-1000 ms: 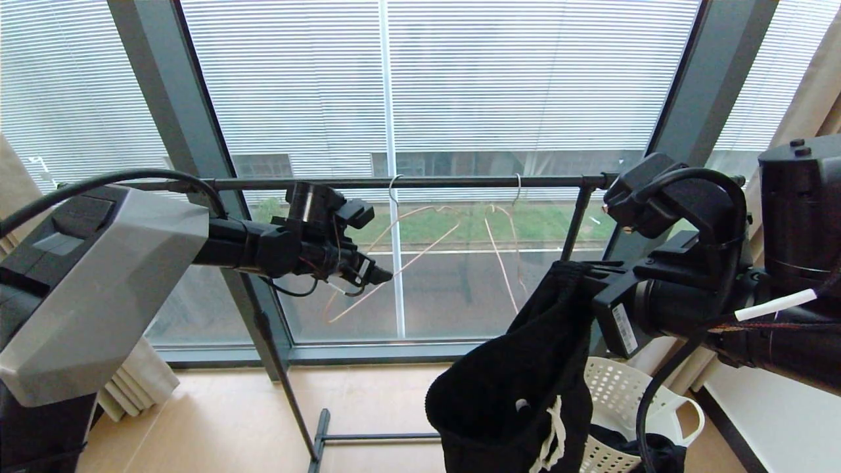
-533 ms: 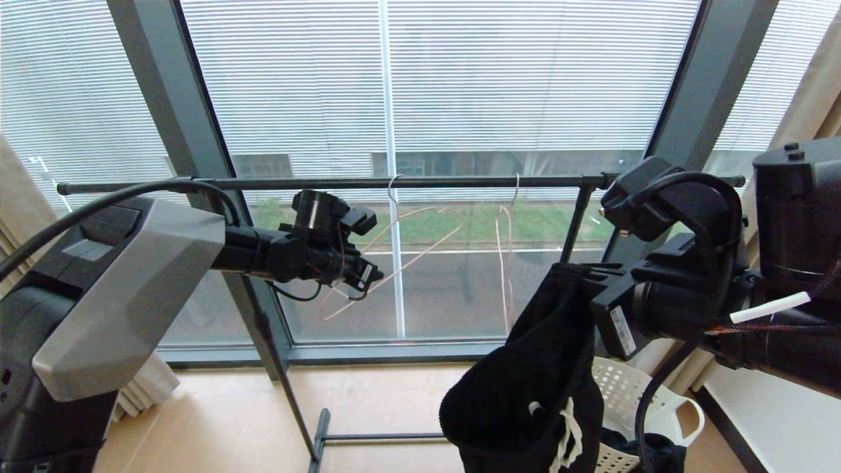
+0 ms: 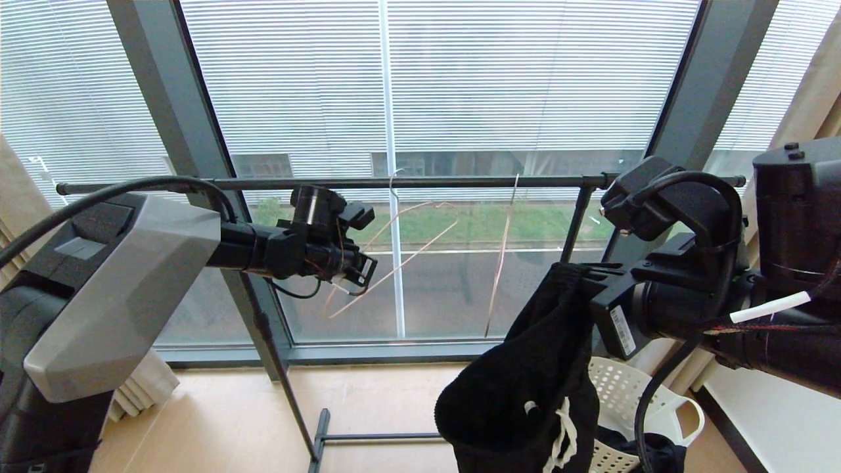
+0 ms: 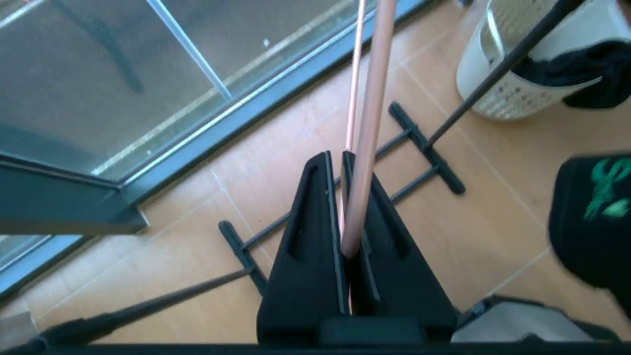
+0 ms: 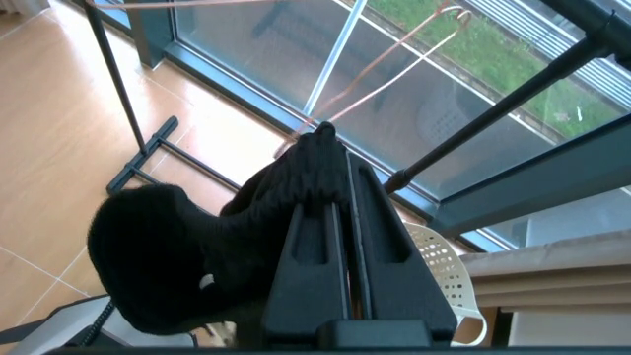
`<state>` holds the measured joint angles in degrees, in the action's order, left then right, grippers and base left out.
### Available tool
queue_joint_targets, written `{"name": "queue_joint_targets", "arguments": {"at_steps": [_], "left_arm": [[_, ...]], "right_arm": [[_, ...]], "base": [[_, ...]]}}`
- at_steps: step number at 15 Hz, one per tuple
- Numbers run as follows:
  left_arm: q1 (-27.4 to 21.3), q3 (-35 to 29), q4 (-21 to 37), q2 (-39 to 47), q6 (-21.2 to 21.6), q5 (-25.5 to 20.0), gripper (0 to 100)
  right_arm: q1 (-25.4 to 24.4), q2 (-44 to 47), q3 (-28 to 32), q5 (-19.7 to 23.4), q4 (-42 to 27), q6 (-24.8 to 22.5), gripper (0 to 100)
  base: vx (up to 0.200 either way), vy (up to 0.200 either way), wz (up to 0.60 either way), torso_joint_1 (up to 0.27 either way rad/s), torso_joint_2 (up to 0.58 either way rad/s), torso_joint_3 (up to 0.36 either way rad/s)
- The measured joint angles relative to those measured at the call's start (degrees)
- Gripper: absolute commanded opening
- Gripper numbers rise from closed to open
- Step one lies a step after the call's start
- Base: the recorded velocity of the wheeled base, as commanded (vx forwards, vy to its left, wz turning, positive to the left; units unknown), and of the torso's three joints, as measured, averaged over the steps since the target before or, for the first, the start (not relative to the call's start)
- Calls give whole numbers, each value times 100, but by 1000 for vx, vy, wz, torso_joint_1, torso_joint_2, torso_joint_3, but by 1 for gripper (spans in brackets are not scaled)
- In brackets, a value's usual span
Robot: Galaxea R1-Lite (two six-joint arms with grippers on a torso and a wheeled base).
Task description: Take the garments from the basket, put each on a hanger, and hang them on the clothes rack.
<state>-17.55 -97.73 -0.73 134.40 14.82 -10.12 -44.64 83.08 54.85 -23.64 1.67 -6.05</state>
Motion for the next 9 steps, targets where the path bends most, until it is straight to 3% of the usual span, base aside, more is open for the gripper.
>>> {"name": "queue_joint_targets", "arguments": {"at_steps": [5,9], "left_arm": [[-2,212,24,-367,-79,11,0],[-2,824,5,-835,-46,13,0]], "right_arm": [[2,-59,6,-1,2,2,0],[2,-122,0,-6,-1,2,0]], "base": [[0,0,0,0,0,0],[0,0,0,0,0,0]]}}
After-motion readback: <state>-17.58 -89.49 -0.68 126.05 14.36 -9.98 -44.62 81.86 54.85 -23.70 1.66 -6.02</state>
